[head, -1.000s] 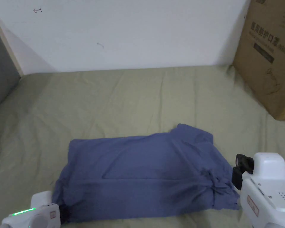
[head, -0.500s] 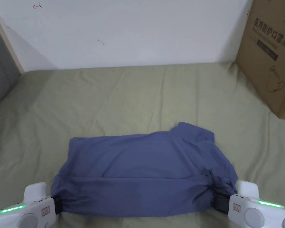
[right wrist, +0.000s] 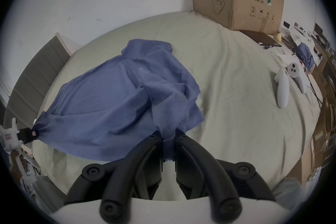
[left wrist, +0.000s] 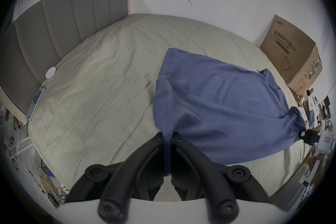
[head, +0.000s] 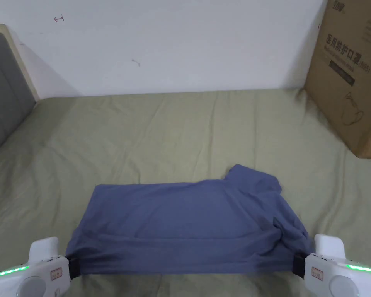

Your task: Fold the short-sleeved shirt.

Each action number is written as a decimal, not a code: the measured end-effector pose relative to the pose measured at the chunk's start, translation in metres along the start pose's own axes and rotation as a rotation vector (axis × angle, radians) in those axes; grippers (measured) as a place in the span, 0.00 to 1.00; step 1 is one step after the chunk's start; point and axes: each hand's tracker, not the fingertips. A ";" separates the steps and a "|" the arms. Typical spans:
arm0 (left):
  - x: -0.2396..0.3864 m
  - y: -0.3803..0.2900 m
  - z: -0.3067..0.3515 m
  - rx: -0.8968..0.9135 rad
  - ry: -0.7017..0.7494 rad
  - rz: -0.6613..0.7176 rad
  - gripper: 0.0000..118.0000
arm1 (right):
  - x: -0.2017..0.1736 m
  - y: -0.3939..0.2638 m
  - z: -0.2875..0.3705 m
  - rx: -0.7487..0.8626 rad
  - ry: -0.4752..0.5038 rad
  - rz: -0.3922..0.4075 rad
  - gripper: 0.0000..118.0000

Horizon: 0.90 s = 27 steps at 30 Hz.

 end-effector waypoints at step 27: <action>0.051 -0.009 0.107 0.185 -0.184 0.011 0.90 | -0.021 0.021 0.115 0.279 0.048 0.104 0.81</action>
